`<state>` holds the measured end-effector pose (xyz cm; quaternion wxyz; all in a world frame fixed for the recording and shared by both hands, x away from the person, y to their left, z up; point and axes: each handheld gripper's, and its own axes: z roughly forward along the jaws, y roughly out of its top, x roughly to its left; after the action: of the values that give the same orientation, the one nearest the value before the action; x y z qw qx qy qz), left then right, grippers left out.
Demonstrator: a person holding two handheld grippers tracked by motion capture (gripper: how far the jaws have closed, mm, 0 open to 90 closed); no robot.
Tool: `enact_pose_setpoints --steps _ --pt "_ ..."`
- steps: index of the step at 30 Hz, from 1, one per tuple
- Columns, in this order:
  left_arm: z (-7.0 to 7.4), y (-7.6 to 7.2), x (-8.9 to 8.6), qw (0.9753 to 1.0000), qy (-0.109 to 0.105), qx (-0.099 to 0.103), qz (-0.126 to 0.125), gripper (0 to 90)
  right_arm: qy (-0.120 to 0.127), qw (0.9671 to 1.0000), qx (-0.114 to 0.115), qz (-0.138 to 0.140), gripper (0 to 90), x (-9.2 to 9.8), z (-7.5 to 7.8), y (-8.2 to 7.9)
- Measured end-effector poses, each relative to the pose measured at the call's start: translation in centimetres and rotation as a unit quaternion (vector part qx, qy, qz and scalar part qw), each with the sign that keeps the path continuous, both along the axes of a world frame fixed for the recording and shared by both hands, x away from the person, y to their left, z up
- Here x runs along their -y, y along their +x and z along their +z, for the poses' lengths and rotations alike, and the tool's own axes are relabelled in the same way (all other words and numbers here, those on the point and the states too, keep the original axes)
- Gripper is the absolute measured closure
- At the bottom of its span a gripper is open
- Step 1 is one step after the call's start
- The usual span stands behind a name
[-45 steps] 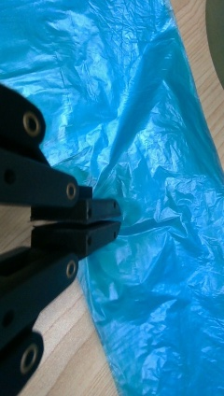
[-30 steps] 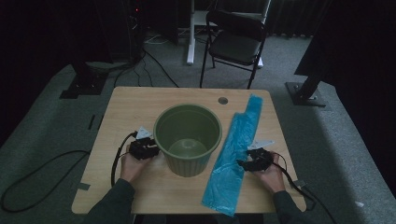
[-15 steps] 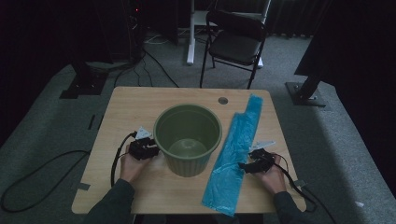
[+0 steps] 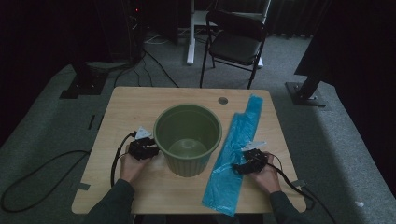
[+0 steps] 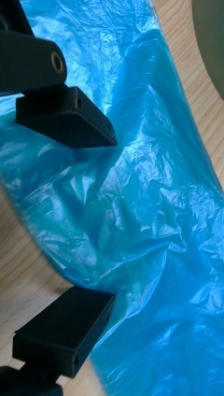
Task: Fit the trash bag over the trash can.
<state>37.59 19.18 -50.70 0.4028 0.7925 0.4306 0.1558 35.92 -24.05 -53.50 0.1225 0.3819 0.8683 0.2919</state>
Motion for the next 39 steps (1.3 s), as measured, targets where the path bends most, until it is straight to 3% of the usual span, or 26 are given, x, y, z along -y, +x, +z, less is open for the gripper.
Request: enact_pose_setpoints --steps 7,14,16,17,19,24,32,39 --pt "0.0 0.1 0.0 1.0 -0.003 0.0 0.003 57.7 0.004 1.0 0.006 0.0 23.4 -0.7 -0.1 0.1" --pt "-0.1 0.2 0.1 1.0 -0.006 0.0 0.006 57.8 0.007 0.9998 0.012 -0.017 49.3 -0.6 0.3 0.3" --pt "-0.1 0.3 0.1 1.0 -0.007 -0.001 0.006 57.9 0.005 0.9999 0.011 -0.012 58.1 -0.8 0.4 0.3" --pt "-0.1 0.3 0.1 1.0 -0.007 -0.001 0.006 57.9 0.005 0.9999 0.011 -0.012 58.1 -0.8 0.4 0.3" --pt "-0.1 0.4 0.1 0.9999 -0.008 -0.001 0.006 57.9 0.003 0.9999 0.01 -0.007 70.7 -1.5 0.5 0.2" --pt "-0.1 0.6 0.1 0.9998 -0.016 -0.001 0.009 57.9 0.0 0.9999 0.011 -0.001 87.8 -1.8 0.5 0.2" --pt "-0.1 1.0 0.0 0.9997 -0.024 0.003 0.008 57.9 0.009 1.0 0.001 -0.002 90.0 -1.6 0.6 0.2" --pt "0.0 1.0 -0.2 0.9994 -0.034 0.01 -0.003 58.6 0.033 0.9992 0.02 0.009 89.9 -1.1 1.6 0.0"
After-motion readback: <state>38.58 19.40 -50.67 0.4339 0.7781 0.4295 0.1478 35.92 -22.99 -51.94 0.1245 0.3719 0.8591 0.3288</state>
